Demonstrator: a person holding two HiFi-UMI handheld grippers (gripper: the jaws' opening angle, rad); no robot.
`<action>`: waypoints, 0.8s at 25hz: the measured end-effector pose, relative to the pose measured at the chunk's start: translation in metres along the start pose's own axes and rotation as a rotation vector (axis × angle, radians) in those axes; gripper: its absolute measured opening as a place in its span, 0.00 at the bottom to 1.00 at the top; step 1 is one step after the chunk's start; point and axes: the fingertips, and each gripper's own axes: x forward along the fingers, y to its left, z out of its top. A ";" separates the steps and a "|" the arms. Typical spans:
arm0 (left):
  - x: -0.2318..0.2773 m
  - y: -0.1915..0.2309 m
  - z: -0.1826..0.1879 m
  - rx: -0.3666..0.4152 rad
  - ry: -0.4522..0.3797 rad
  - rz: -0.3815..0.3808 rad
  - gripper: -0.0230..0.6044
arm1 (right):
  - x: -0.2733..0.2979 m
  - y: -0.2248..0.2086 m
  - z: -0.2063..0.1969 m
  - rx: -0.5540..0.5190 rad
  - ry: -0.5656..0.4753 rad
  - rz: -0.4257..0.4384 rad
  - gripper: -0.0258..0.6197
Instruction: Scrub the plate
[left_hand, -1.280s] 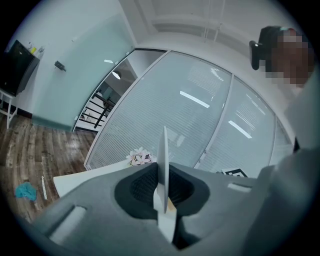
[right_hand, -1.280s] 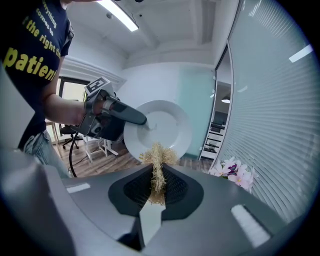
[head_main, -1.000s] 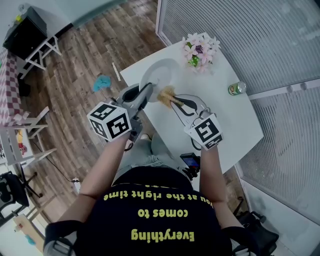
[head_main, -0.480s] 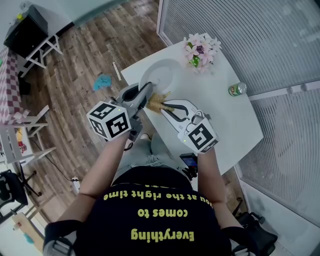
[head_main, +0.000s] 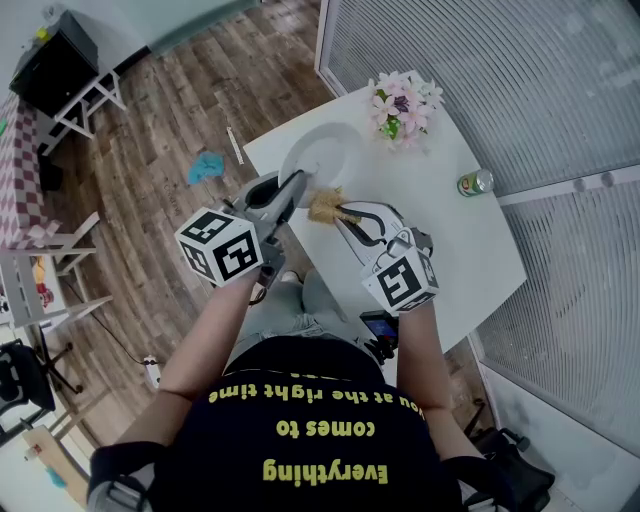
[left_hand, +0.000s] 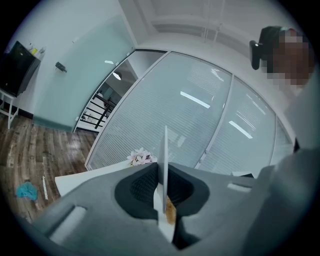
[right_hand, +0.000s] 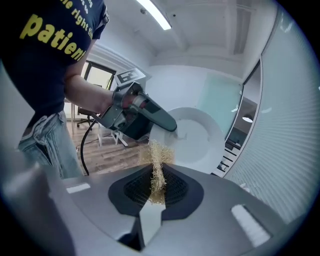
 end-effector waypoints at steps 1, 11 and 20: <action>0.000 0.000 0.000 0.000 -0.001 0.001 0.07 | -0.001 -0.002 -0.002 -0.013 0.011 -0.013 0.09; 0.000 -0.002 0.000 0.005 0.004 -0.005 0.07 | -0.010 -0.030 -0.024 -0.042 0.095 -0.137 0.09; -0.001 -0.002 -0.001 -0.002 0.006 -0.008 0.07 | -0.017 -0.051 -0.034 -0.021 0.133 -0.245 0.09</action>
